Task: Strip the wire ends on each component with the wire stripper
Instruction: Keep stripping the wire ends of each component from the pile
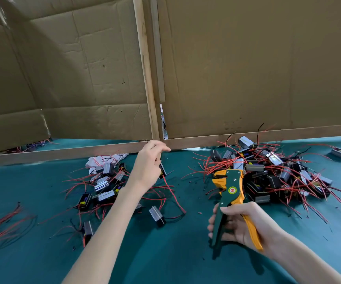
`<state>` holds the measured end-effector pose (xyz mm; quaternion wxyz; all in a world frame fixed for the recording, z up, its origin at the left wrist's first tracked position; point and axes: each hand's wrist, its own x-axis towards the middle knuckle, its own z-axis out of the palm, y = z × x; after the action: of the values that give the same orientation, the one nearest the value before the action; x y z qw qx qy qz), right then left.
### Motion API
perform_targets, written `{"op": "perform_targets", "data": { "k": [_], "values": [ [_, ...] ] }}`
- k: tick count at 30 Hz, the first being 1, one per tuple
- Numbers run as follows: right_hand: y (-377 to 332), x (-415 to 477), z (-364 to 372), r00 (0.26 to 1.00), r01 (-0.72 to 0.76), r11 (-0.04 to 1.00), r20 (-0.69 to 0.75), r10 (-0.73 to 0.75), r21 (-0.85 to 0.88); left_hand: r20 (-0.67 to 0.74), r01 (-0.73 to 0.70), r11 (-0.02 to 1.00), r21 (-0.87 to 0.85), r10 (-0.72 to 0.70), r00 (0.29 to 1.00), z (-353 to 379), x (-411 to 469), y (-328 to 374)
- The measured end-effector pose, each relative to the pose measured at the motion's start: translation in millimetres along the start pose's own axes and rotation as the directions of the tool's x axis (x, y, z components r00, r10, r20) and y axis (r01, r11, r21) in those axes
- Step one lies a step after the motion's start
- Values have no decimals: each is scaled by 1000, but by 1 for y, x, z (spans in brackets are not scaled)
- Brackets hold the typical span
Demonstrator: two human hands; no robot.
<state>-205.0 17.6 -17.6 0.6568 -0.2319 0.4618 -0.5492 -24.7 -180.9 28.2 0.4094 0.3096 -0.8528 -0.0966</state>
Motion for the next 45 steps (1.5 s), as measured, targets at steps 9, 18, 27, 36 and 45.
{"op": "perform_targets", "data": {
  "k": [9,18,27,36,45],
  "values": [
    [0,1,-2,1000,18,1000,-18,-18,14,-115,-40,999,5,41,993,8,-8,1],
    [0,2,-3,1000,17,1000,-4,-17,19,-398,44,982,-181,-115,910,-11,1,-16],
    [-1,1,-4,1000,11,1000,1,-11,16,-385,-85,987,-140,25,923,-37,10,6],
    [-1,0,-4,1000,7,1000,-4,-7,15,-486,-101,973,-208,-13,874,-50,13,18],
    [-1,0,-4,1000,17,1000,7,-17,22,-127,217,837,-503,-319,939,-26,6,21]
  ]
}}
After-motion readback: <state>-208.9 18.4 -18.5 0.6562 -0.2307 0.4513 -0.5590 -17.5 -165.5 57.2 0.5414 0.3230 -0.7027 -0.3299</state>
